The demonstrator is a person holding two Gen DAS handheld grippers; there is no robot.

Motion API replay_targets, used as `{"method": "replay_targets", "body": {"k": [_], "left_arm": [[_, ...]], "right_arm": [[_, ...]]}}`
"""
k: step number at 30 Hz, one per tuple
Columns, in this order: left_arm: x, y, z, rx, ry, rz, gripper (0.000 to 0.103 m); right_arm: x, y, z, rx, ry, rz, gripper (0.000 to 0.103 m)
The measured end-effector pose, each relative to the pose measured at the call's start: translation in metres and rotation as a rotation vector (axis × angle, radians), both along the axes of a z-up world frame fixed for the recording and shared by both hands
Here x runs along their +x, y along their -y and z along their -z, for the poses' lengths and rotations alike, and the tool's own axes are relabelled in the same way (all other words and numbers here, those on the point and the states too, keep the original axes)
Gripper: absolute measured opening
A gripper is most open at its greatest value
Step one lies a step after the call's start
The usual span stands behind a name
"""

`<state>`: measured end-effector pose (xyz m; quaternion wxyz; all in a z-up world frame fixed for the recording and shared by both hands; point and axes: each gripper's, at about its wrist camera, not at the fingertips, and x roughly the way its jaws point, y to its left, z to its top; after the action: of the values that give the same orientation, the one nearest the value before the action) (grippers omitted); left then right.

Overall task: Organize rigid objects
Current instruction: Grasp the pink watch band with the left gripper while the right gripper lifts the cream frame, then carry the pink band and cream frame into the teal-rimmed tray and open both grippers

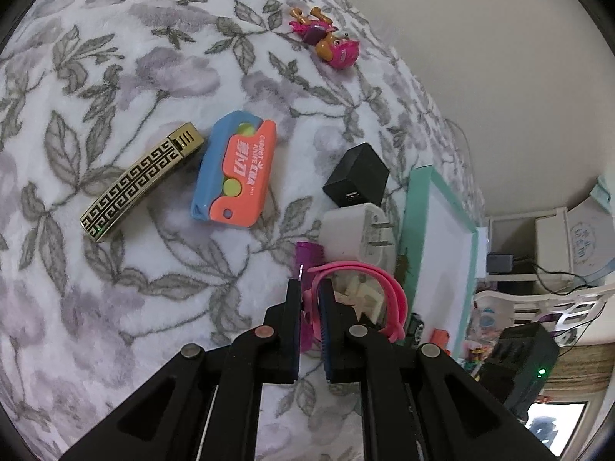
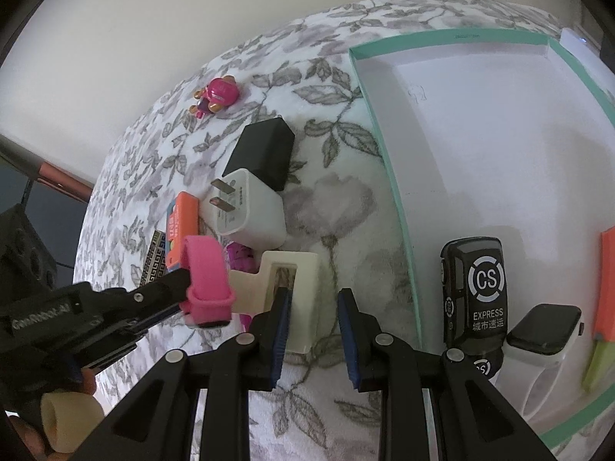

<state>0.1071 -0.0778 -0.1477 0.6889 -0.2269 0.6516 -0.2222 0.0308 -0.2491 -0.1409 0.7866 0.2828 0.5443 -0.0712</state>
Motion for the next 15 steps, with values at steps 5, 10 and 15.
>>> {"method": "replay_targets", "body": {"k": [5, 10, 15], "left_arm": [[0.002, -0.005, -0.005, 0.019, 0.018, -0.019, 0.009], [0.001, -0.008, -0.013, 0.051, 0.063, -0.032, 0.009], [0.000, -0.007, -0.018, 0.054, 0.082, -0.034, 0.009]], "right_arm": [[0.002, -0.003, -0.001, -0.032, -0.007, -0.014, 0.017], [-0.001, 0.005, -0.015, -0.032, 0.038, 0.013, 0.012], [-0.001, 0.006, -0.009, -0.030, 0.016, 0.010, 0.012]]}}
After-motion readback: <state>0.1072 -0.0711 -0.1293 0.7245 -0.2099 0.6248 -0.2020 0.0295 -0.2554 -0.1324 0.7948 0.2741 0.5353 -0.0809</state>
